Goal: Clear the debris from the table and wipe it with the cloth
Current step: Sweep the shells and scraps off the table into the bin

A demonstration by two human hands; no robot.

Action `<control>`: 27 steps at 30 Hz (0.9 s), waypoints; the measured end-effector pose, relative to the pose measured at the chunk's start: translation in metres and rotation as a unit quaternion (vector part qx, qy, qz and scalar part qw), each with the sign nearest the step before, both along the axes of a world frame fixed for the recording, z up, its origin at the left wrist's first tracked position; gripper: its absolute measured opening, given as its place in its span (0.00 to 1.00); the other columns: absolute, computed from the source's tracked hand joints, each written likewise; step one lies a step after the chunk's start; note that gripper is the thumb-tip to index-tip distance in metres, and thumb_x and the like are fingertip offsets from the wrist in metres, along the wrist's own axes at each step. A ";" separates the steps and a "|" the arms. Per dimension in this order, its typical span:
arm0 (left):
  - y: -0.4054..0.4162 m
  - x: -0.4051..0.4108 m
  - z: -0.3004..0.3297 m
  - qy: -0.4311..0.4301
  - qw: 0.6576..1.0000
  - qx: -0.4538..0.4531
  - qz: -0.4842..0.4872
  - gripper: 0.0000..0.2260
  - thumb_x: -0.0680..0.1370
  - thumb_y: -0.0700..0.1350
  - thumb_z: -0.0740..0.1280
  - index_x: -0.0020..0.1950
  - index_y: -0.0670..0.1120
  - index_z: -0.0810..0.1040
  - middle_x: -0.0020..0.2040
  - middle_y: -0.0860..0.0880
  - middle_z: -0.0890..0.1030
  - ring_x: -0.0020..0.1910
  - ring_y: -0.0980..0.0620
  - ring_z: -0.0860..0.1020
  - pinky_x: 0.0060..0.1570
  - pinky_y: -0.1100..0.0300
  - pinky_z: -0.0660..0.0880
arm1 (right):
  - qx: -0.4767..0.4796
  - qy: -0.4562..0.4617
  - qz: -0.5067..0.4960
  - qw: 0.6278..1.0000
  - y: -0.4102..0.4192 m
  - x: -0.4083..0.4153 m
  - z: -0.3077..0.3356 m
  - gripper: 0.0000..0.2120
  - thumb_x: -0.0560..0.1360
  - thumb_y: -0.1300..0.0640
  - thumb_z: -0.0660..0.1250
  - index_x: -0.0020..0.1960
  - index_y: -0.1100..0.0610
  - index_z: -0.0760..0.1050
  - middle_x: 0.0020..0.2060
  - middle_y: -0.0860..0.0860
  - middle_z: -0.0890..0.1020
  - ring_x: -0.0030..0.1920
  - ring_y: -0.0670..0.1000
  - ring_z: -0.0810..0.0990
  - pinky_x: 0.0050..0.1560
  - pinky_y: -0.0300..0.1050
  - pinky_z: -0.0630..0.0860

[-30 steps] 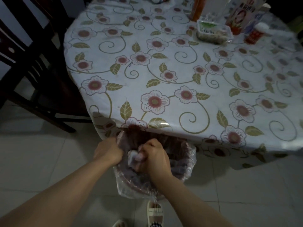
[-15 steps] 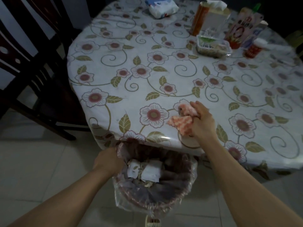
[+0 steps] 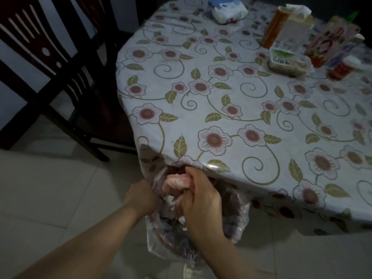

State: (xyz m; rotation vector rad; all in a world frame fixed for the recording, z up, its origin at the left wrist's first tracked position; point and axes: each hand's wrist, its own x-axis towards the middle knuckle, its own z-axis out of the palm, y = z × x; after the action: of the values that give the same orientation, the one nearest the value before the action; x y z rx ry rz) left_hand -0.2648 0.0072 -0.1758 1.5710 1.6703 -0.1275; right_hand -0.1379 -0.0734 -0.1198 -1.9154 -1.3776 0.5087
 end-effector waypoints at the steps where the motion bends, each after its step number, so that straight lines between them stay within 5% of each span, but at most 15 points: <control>1: -0.003 -0.004 0.000 0.007 1.000 0.008 -0.003 0.16 0.67 0.47 0.65 0.52 0.42 0.80 0.52 0.40 0.83 0.52 0.40 0.80 0.47 0.54 0.78 | -0.027 -0.020 0.000 0.999 -0.004 -0.004 -0.002 0.16 0.70 0.59 0.57 0.55 0.56 0.76 0.47 0.51 0.83 0.43 0.54 0.82 0.41 0.47 0.78; 4: -0.012 -0.016 0.001 0.032 0.999 0.027 -0.011 0.12 0.72 0.48 0.64 0.50 0.44 0.80 0.53 0.41 0.82 0.54 0.40 0.80 0.48 0.55 0.76 | -0.188 -0.064 0.032 0.980 -0.012 -0.017 -0.016 0.04 0.74 0.58 0.58 0.45 0.54 0.71 0.46 0.54 0.79 0.45 0.58 0.79 0.41 0.46 0.71; 7: -0.017 -0.036 -0.005 0.033 0.999 0.009 0.015 0.12 0.74 0.48 0.62 0.53 0.43 0.78 0.56 0.40 0.81 0.56 0.40 0.79 0.50 0.56 0.75 | -0.123 -0.047 -0.018 0.991 -0.012 -0.032 -0.031 0.04 0.73 0.62 0.61 0.40 0.57 0.69 0.42 0.56 0.78 0.37 0.59 0.78 0.33 0.46 0.68; 14: -0.028 -0.075 -0.016 0.040 0.998 0.009 0.046 0.13 0.77 0.46 0.59 0.57 0.43 0.77 0.58 0.40 0.80 0.58 0.40 0.78 0.51 0.55 0.74 | -0.196 -0.088 0.024 0.976 -0.004 -0.060 -0.045 0.08 0.76 0.59 0.57 0.50 0.58 0.73 0.48 0.58 0.80 0.45 0.61 0.80 0.41 0.49 0.73; 19: -0.031 -0.102 -0.028 0.046 0.996 0.006 0.074 0.13 0.74 0.46 0.63 0.54 0.40 0.76 0.57 0.37 0.79 0.57 0.37 0.78 0.53 0.51 0.75 | -0.199 -0.095 0.045 0.974 0.002 -0.080 -0.063 0.09 0.76 0.63 0.56 0.46 0.61 0.75 0.48 0.59 0.79 0.47 0.62 0.80 0.42 0.49 0.72; 22: -0.030 -0.117 -0.042 0.040 0.995 0.006 0.092 0.10 0.73 0.43 0.62 0.50 0.39 0.75 0.54 0.36 0.80 0.55 0.37 0.79 0.51 0.51 0.76 | -0.190 -0.073 0.058 0.977 0.004 -0.086 -0.078 0.11 0.76 0.56 0.57 0.50 0.59 0.77 0.48 0.58 0.82 0.48 0.60 0.81 0.46 0.50 0.75; 27: -0.035 -0.132 -0.072 0.058 0.991 -0.012 0.122 0.11 0.73 0.43 0.62 0.52 0.40 0.75 0.55 0.37 0.80 0.57 0.37 0.78 0.52 0.52 0.75 | -0.205 -0.040 0.028 0.978 0.010 -0.086 -0.104 0.09 0.78 0.56 0.60 0.45 0.59 0.76 0.42 0.59 0.83 0.44 0.60 0.80 0.37 0.45 0.66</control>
State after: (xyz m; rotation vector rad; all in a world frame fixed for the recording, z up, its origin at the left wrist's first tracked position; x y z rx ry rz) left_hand -0.3972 -0.0275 -0.2476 1.3511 1.9292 -0.1134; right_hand -0.2235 -0.0633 -0.2243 -2.2479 -1.4665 0.8025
